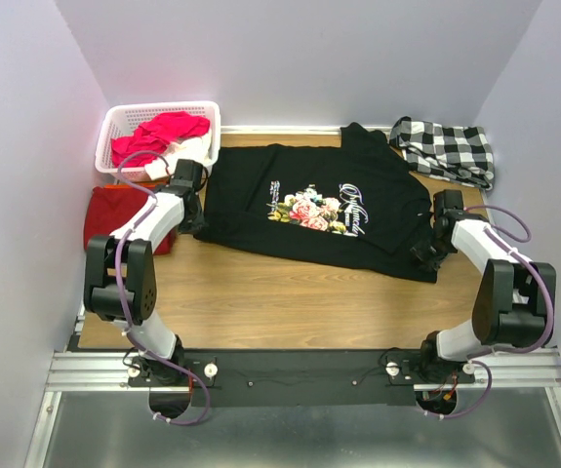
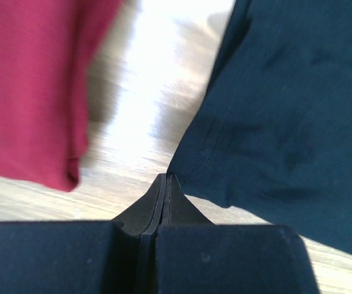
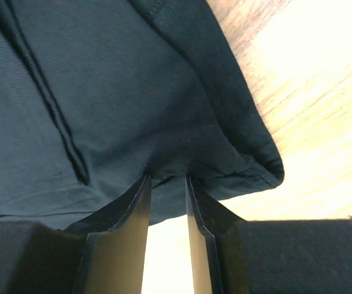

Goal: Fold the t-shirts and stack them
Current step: Fold the flattened tshirt in 1/3 of the way

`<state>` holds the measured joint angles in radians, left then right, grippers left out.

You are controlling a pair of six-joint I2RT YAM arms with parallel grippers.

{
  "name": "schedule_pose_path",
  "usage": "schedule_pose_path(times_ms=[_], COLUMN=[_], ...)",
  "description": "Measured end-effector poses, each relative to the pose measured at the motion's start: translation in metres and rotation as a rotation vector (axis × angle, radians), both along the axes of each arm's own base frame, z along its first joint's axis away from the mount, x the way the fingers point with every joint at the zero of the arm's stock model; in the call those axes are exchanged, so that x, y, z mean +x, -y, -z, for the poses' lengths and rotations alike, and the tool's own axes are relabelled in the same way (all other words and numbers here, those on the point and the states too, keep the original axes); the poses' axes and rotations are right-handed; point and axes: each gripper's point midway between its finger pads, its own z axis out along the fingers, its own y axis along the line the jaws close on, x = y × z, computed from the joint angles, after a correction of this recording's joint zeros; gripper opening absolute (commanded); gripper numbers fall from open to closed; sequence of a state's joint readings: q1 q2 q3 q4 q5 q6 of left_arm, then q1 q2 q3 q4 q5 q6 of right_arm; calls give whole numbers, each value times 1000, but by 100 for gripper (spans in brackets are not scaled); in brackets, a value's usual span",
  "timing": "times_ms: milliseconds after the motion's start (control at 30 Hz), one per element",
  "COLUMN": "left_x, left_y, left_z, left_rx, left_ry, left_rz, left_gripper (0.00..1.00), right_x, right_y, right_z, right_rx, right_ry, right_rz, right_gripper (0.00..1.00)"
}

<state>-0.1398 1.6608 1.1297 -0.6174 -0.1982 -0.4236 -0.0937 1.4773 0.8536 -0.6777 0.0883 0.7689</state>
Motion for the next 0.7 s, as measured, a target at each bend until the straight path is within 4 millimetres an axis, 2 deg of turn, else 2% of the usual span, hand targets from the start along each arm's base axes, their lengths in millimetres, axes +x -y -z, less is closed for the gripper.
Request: schedule_pose_path(times_ms=[100, 200, 567, 600, 667, 700], left_x=[11, 17, 7, 7, 6, 6], left_y=[-5, -8, -19, -19, -19, -19], left_z=[-21, -31, -30, -30, -29, -29], left_rx=[28, 49, 109, 111, 112, 111], left_ry=[48, 74, 33, 30, 27, 27], left_rz=[-3, -3, 6, 7, 8, 8], left_gripper=[0, 0, 0, 14, 32, 50], right_x=[-3, -4, -8, -8, -8, -8], right_y=[1, 1, 6, 7, 9, 11], right_z=[3, 7, 16, 16, 15, 15], right_rx=[-3, -4, -30, -33, -46, -53], right_ry=[-19, -35, -84, -87, -97, -101], right_rz=[1, 2, 9, 10, 14, 16], right_gripper=[36, 36, 35, 34, 34, 34])
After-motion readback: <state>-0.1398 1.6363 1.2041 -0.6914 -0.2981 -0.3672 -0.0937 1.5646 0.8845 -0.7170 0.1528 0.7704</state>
